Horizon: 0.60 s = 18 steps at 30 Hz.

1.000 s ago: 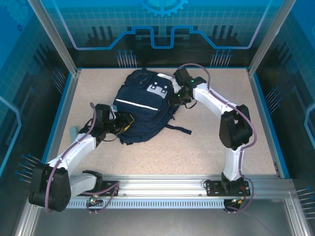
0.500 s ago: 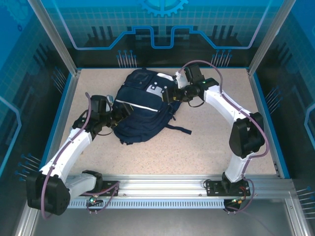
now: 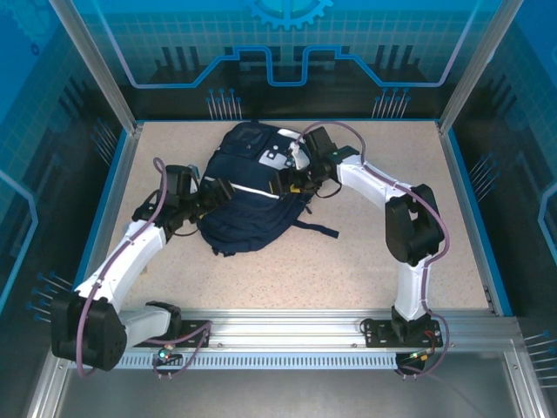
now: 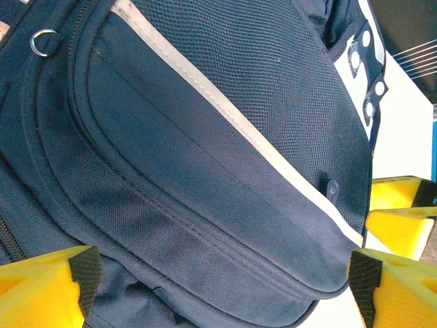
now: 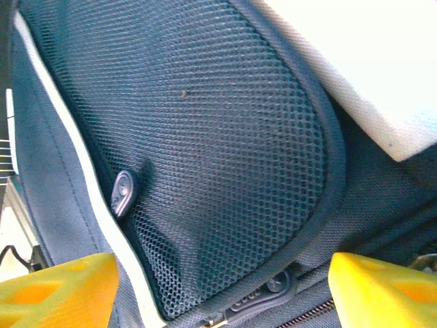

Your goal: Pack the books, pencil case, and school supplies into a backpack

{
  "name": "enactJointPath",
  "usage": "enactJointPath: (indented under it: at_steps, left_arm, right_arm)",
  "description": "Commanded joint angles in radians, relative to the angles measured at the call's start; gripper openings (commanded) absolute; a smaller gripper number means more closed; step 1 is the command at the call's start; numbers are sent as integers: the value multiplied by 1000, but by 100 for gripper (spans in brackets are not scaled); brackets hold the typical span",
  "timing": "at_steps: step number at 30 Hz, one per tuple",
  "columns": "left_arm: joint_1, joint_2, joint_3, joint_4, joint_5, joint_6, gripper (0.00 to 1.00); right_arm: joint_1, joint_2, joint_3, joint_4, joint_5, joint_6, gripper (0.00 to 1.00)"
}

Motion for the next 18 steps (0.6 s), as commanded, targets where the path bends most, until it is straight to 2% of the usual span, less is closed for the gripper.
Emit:
enactJointPath:
  at_steps: [1, 9, 12, 18]
  left_arm:
    - [5, 13, 19, 72, 22, -33, 95]
    - [-22, 65, -30, 199, 131, -128, 94]
    - [-34, 76, -42, 202, 137, -138, 93]
    - [-39, 73, -68, 211, 137, -148, 93]
  right_arm:
    - [25, -4, -23, 11, -83, -13, 82]
    - [52, -75, -133, 52, -164, -97, 78]
    - [65, -108, -167, 50, -190, -147, 68]
    - [84, -141, -198, 30, -133, -208, 55]
